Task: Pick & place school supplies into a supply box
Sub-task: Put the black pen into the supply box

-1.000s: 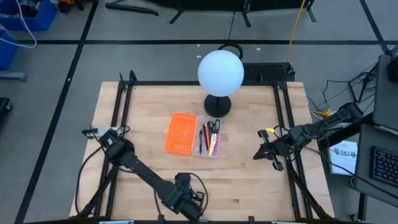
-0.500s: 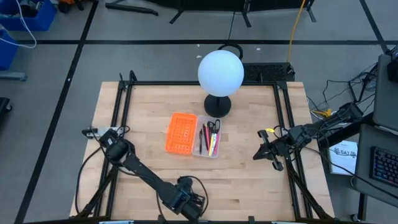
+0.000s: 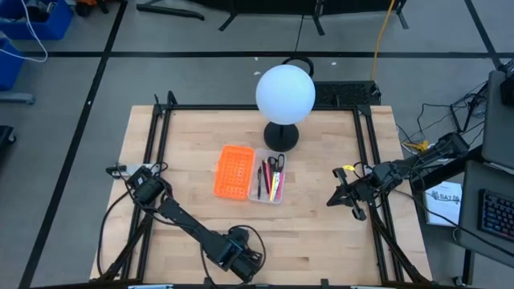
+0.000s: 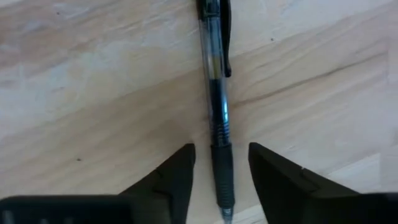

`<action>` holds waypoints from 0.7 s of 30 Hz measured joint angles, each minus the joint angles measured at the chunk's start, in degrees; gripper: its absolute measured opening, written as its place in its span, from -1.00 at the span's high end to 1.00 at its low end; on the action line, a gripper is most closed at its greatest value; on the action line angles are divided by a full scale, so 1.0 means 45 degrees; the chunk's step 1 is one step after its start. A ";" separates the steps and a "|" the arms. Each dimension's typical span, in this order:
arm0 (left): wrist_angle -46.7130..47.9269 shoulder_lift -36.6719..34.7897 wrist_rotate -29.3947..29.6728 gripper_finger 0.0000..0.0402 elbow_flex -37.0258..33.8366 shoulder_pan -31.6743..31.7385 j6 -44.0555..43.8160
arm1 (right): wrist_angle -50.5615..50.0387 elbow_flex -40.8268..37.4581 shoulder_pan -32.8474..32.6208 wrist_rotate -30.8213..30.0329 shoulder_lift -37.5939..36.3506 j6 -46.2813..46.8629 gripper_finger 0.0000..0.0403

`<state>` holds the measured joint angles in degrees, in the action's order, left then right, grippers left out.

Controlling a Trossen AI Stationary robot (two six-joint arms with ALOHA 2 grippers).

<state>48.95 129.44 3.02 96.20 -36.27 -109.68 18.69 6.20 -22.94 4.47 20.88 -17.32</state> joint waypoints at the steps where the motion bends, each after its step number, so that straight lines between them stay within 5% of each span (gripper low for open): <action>1: 0.0032 0.0007 -0.0023 0.23 -0.0002 0.0029 0.0169 | -0.0011 0.0000 0.0000 0.0000 0.0001 0.0000 1.00; 10: 0.0040 -0.0010 -0.0375 0.85 -0.0035 0.0363 0.1210 | -0.0029 0.0000 0.0000 0.0005 0.0000 0.0029 1.00; 16: 0.0075 -0.0627 0.0481 0.85 -0.0128 0.0149 0.1227 | -0.0222 0.0000 0.0000 0.0008 0.0005 0.0029 1.00; 21: 0.0880 -0.1824 0.3314 0.85 -0.0160 -0.0331 0.1021 | -0.0144 0.0000 0.0000 0.0010 0.0005 0.0083 1.00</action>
<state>52.91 121.23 17.93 95.48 -37.76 -105.08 18.05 6.20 -22.94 4.51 20.91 -16.95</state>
